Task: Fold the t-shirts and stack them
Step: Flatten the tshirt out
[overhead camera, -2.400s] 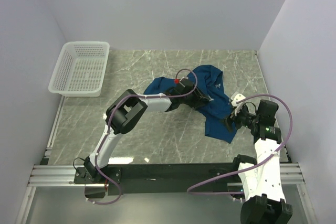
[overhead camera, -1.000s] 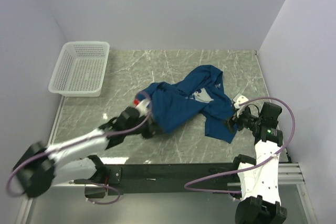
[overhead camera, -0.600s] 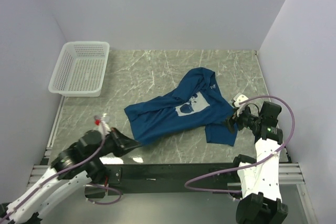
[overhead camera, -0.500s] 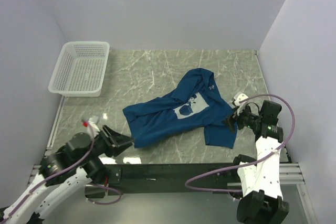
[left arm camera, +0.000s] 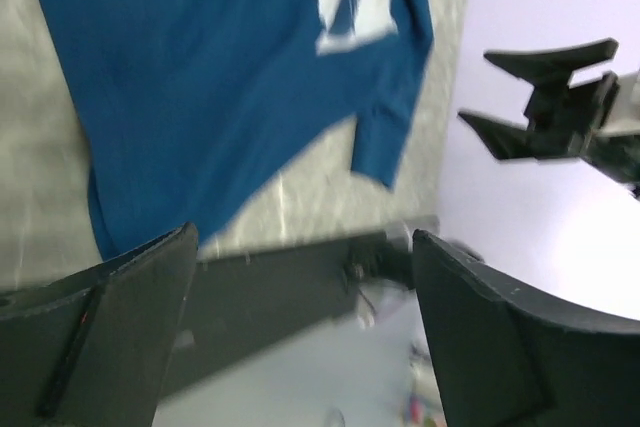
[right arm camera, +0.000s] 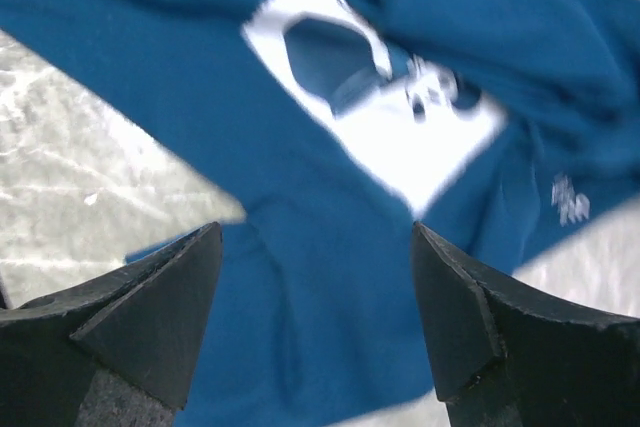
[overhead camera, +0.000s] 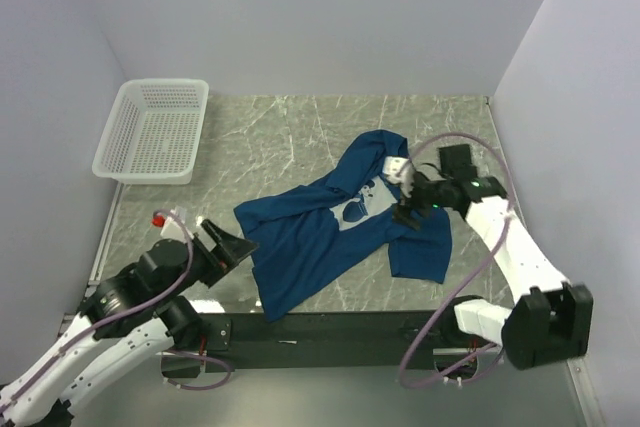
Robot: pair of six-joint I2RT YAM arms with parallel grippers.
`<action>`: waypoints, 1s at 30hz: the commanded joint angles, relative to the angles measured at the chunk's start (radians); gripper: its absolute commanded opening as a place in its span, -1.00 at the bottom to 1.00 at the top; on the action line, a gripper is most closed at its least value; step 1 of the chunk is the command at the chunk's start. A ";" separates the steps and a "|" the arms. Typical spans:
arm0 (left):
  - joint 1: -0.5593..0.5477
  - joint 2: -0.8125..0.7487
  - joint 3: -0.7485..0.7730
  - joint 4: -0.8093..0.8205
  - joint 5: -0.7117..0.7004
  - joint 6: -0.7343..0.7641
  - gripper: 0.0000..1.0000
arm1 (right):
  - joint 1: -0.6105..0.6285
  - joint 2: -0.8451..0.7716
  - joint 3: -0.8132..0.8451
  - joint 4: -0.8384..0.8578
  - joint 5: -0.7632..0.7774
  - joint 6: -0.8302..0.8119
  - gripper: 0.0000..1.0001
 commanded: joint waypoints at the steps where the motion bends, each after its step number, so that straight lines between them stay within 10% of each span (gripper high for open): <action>1: -0.003 0.090 -0.025 0.214 -0.139 0.105 0.88 | 0.185 0.128 0.093 0.175 0.193 0.121 0.60; 14: -0.001 0.195 -0.119 0.371 -0.199 0.097 0.87 | 0.454 0.639 0.366 0.481 0.682 0.549 0.31; 26: -0.001 0.072 -0.215 0.362 -0.179 0.035 0.86 | 0.490 0.819 0.506 0.404 0.722 0.609 0.10; 30: -0.001 0.089 -0.214 0.368 -0.176 0.043 0.86 | 0.487 0.868 0.568 0.355 0.731 0.629 -0.30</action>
